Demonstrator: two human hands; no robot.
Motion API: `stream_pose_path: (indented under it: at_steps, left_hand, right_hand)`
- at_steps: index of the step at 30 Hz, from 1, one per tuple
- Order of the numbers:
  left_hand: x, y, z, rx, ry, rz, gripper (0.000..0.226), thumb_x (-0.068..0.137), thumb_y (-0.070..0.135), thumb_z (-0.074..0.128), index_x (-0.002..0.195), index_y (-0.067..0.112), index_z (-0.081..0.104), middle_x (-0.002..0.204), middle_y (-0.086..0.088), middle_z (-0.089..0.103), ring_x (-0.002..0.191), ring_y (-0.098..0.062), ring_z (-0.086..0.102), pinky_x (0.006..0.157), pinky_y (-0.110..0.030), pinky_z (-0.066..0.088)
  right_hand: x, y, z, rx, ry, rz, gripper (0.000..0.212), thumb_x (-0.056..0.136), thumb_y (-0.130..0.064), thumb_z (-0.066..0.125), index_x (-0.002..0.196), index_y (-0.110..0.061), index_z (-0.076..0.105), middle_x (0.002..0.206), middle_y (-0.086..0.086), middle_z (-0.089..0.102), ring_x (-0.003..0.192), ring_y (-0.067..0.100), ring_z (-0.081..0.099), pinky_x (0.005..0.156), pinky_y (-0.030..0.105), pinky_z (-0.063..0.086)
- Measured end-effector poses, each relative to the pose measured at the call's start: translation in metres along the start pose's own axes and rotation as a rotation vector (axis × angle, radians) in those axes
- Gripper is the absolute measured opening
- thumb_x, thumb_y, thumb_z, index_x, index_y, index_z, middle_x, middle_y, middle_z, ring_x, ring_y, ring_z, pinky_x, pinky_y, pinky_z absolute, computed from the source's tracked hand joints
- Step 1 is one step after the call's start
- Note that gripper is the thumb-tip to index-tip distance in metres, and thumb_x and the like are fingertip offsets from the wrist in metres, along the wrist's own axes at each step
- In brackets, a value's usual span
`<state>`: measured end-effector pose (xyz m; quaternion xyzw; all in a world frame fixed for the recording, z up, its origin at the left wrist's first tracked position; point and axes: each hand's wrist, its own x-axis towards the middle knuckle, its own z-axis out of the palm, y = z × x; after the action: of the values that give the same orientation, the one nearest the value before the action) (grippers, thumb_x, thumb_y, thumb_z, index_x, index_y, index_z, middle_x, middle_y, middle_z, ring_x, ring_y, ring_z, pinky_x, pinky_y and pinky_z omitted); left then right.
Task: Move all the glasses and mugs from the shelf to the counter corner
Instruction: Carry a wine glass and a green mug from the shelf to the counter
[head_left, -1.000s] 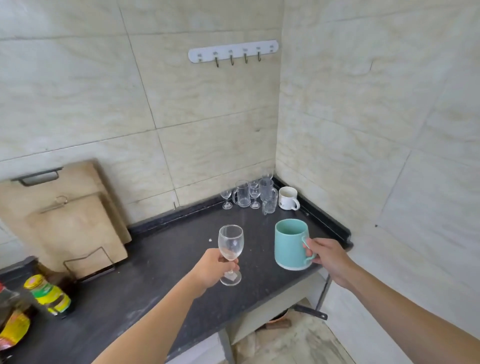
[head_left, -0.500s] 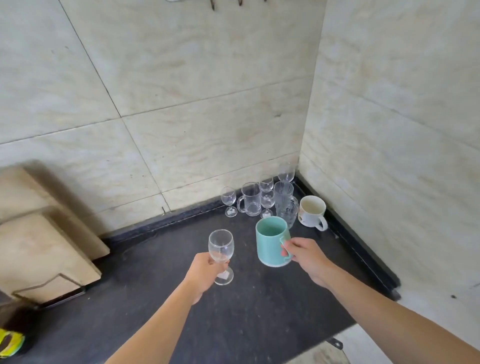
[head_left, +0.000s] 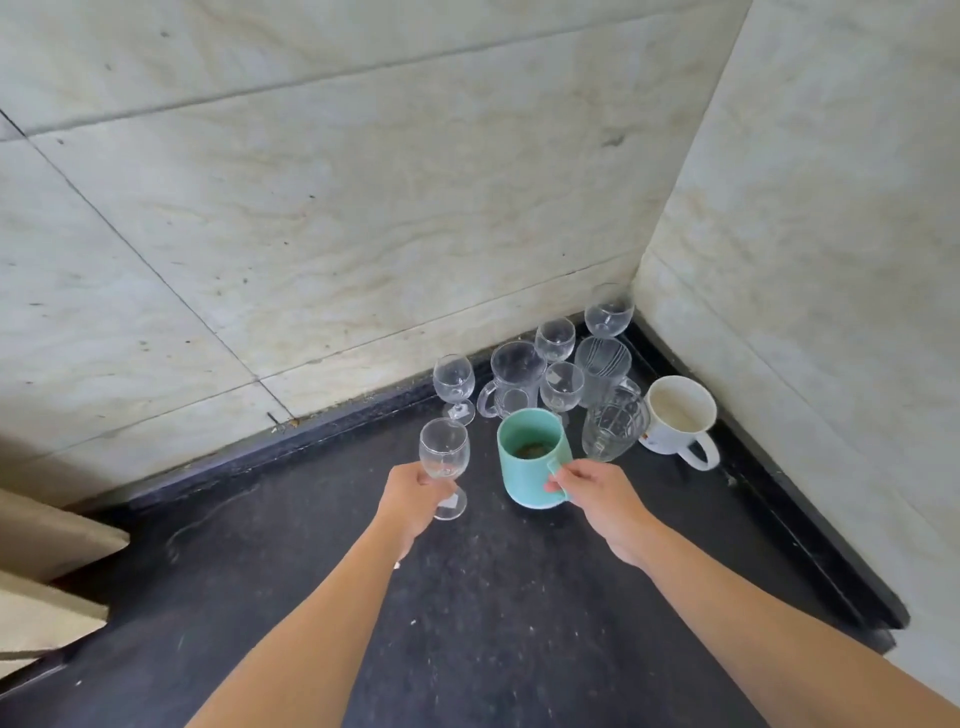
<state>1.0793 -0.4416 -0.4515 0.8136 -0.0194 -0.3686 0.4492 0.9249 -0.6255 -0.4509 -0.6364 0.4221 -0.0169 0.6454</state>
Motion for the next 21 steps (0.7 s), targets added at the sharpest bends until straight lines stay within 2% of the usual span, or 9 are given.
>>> stream_pose_path:
  at_steps: [4, 10, 12, 16, 19, 21]
  left_hand:
    - [0.032, -0.004, 0.006, -0.030, -0.013, -0.022, 0.007, 0.077, 0.003, 0.065, 0.083, 0.001, 0.066, 0.078, -0.010, 0.058, 0.073, -0.021, 0.050, 0.069, -0.031, 0.039]
    - [0.064, -0.002, 0.014, -0.087, 0.007, -0.028, 0.012, 0.076, 0.004, 0.069, 0.086, -0.001, 0.070, 0.079, -0.008, 0.066, 0.072, -0.020, 0.054, 0.065, -0.028, 0.041]
    - [0.072, -0.001, 0.017, -0.094, 0.018, -0.010, 0.006, 0.075, 0.004, 0.070, 0.081, 0.005, 0.072, 0.078, -0.006, 0.068, 0.072, -0.019, 0.055, 0.064, -0.027, 0.042]
    - [0.083, 0.002, 0.023, -0.088, 0.039, 0.060, 0.018, 0.075, 0.004, 0.074, 0.070, 0.021, 0.071, 0.076, -0.003, 0.073, 0.072, -0.016, 0.060, 0.064, -0.025, 0.046]
    - [0.087, 0.003, 0.027, -0.044, 0.058, 0.100, 0.007, 0.076, 0.010, 0.076, 0.078, 0.016, 0.074, 0.082, -0.007, 0.075, 0.076, -0.021, 0.065, 0.069, -0.034, 0.051]
    - [0.087, 0.003, 0.029, 0.030, 0.093, 0.128, 0.012, 0.076, 0.013, 0.076, 0.087, 0.010, 0.074, 0.089, -0.010, 0.074, 0.084, -0.026, 0.067, 0.077, -0.041, 0.054]
  right_hand:
    - [0.014, 0.007, 0.011, 0.047, 0.005, 0.019, 0.021, 0.091, -0.027, 0.065, 0.081, -0.011, 0.076, 0.080, -0.008, 0.075, 0.089, 0.010, 0.062, 0.093, 0.033, 0.046]
    - [0.024, 0.018, 0.016, 0.102, -0.028, 0.043, 0.018, 0.092, -0.027, 0.063, 0.084, -0.019, 0.078, 0.094, -0.005, 0.077, 0.096, 0.012, 0.064, 0.095, 0.034, 0.047]
    - [0.027, 0.022, 0.016, 0.094, -0.025, 0.051, 0.018, 0.092, -0.028, 0.063, 0.085, -0.021, 0.078, 0.097, -0.003, 0.077, 0.102, 0.014, 0.064, 0.096, 0.036, 0.048]
    - [0.031, 0.028, 0.016, 0.085, -0.023, 0.070, 0.017, 0.094, -0.025, 0.059, 0.091, -0.020, 0.075, 0.098, -0.006, 0.077, 0.104, 0.012, 0.065, 0.094, 0.035, 0.050]
    - [0.033, 0.027, 0.017, 0.084, -0.021, 0.078, 0.016, 0.095, -0.024, 0.058, 0.094, -0.017, 0.073, 0.094, -0.008, 0.077, 0.097, 0.005, 0.067, 0.088, 0.031, 0.053]
    - [0.033, 0.026, 0.018, 0.073, 0.003, 0.088, 0.014, 0.093, -0.024, 0.061, 0.094, -0.017, 0.073, 0.092, -0.006, 0.076, 0.097, 0.008, 0.067, 0.083, 0.031, 0.056]
